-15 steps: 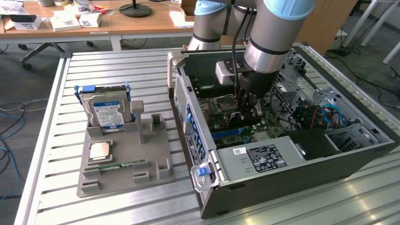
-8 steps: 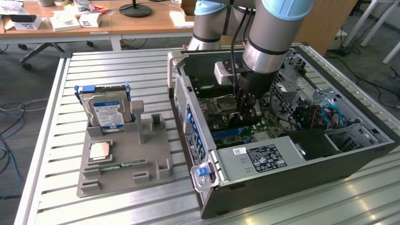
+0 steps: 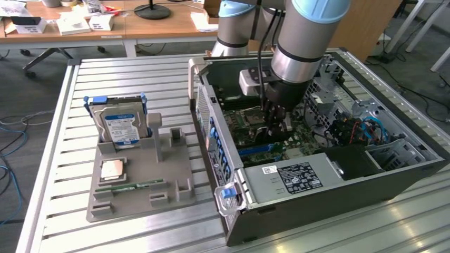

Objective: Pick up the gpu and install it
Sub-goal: 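Insert the gpu into the slot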

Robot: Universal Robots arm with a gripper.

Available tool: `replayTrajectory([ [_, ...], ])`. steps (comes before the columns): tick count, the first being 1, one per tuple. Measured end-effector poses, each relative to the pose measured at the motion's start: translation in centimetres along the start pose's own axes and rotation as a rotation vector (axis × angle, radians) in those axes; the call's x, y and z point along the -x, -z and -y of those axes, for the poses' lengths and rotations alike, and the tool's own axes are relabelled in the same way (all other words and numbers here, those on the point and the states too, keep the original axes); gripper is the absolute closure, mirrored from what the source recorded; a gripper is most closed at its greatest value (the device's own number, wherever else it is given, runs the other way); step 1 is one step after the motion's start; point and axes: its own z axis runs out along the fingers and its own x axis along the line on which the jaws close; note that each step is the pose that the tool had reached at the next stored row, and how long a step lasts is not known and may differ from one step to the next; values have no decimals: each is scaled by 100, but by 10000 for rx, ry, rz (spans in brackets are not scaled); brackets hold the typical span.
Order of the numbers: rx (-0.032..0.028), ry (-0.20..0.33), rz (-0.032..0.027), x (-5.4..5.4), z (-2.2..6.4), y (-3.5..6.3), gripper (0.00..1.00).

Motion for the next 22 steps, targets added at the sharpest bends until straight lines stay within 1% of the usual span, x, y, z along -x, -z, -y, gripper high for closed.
replayTrajectory([
  [8,0,-1,-7,-2,-34,-1,74],
  [14,-2,-2,-40,-4,-64,0,74],
  [22,-2,-2,-43,7,-89,-3,74],
])
